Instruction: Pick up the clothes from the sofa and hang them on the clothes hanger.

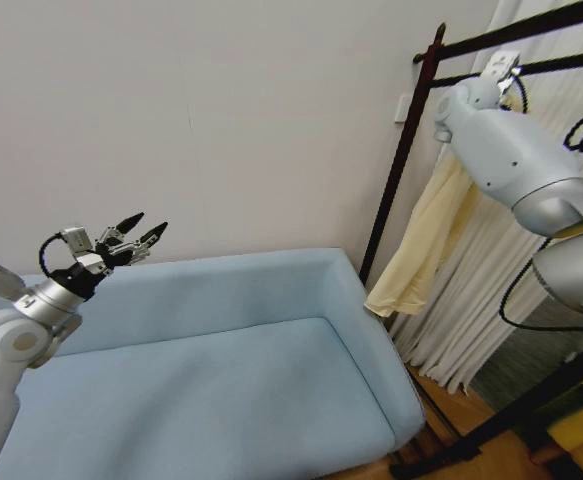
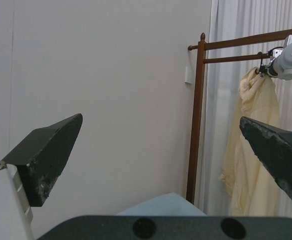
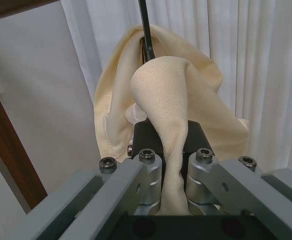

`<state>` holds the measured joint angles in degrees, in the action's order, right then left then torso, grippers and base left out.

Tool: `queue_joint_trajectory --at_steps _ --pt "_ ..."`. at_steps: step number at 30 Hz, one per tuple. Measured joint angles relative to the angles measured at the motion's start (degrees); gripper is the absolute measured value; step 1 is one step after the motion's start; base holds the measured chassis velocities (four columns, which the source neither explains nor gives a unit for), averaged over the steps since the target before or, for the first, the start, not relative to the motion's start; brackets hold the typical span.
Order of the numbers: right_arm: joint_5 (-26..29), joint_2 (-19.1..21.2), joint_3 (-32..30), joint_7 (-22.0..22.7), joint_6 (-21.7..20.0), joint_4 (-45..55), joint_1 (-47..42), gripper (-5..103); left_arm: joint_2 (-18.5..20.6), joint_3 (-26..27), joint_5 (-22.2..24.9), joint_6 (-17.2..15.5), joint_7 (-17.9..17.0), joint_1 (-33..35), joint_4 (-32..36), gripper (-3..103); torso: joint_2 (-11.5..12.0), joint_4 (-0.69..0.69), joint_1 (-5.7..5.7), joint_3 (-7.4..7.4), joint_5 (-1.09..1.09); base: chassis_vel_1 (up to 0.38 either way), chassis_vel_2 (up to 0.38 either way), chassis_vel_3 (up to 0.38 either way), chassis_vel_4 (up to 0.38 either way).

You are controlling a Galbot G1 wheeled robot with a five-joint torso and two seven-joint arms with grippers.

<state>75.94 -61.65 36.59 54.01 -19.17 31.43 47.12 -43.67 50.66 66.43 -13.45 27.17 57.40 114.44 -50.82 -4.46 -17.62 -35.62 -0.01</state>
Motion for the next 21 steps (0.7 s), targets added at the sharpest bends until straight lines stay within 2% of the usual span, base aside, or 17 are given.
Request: queue_joint_trajectory --at_steps 9,10,12,14,15,17,21 --pt "-0.46 0.40 0.13 0.28 -0.01 0.81 -0.60 4 0.01 0.00 -0.09 -0.18 0.41 -0.01 0.07 100 0.00 0.00 0.00 0.00 0.00 0.000 0.000 0.000 0.000" --pt "-0.60 0.68 0.25 0.33 -0.23 1.31 -0.77 2 0.01 0.00 -0.08 -0.20 0.41 -0.02 0.11 100 0.00 0.00 0.00 0.00 0.00 0.000 0.000 0.000 0.000" --pt "-1.04 1.33 0.50 0.33 -0.54 2.25 -1.24 10 0.01 0.00 -0.08 -0.23 0.41 -0.02 0.25 100 0.00 0.00 0.00 0.00 0.01 0.000 0.000 0.000 0.000" --pt "-1.26 1.66 0.58 0.30 -0.65 2.67 -1.44 10 0.00 0.00 -0.06 -0.25 0.41 0.00 0.36 100 0.00 0.00 0.00 -0.01 0.03 0.000 0.000 0.000 0.000" --pt "-1.65 2.09 0.70 0.29 -0.74 3.35 -1.75 21 -0.02 -0.01 -0.03 -0.32 0.44 0.07 0.55 100 0.00 -0.02 -0.01 -0.01 0.04 0.000 0.000 0.000 0.000" --pt "-1.78 2.20 0.73 0.29 -0.76 3.55 -1.84 21 -0.02 -0.02 -0.02 -0.35 0.45 0.08 0.60 100 0.00 -0.02 -0.01 -0.01 0.03 0.000 0.000 0.000 0.000" --pt "-1.99 2.63 0.76 0.94 -0.91 4.96 -2.34 42 -0.03 -0.03 0.02 -0.44 0.53 0.11 0.77 100 0.00 0.00 -0.01 -0.01 0.01 0.000 0.000 0.000 0.000"
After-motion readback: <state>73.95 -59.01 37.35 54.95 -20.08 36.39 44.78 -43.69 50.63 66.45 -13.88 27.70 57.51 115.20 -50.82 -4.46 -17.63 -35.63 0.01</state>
